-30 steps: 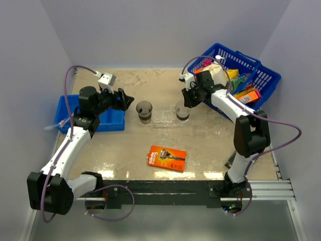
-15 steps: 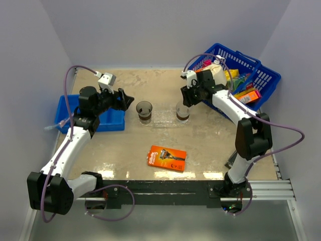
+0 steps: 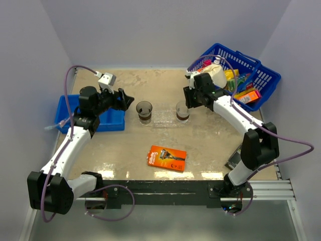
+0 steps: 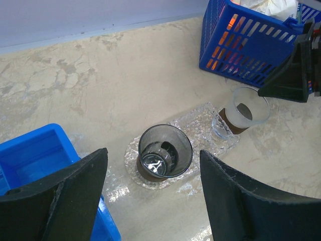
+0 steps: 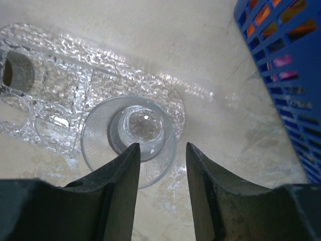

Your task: Prepare toiletry sets of a toothbrush and toothpaste on the tray

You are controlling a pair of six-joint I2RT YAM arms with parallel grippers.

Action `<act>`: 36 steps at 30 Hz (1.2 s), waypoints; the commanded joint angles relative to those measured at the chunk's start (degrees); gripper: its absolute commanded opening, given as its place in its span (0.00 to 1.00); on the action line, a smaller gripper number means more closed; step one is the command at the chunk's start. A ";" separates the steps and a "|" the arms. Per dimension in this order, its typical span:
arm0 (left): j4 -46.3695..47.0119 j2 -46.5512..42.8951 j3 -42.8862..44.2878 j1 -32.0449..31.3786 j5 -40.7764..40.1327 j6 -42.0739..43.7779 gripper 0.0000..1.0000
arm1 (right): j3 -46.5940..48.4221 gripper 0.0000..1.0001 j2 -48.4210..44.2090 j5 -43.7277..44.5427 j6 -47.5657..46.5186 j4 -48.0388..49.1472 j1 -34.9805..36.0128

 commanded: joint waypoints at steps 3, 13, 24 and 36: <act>1.67 -0.06 1.81 -0.26 0.47 0.79 0.78 | -1.14 0.43 -1.03 7.06 7.42 -2.66 1.84; 1.67 -0.33 1.81 -0.26 0.56 0.70 0.78 | -3.34 0.39 -1.03 9.26 10.42 -1.96 1.84; 1.75 -0.33 1.81 -0.26 0.82 0.70 0.78 | -3.69 0.19 0.46 7.77 11.65 -0.46 1.93; 1.67 -0.42 1.81 -0.35 1.17 0.61 0.77 | -3.43 0.11 0.55 6.98 12.35 -0.28 1.84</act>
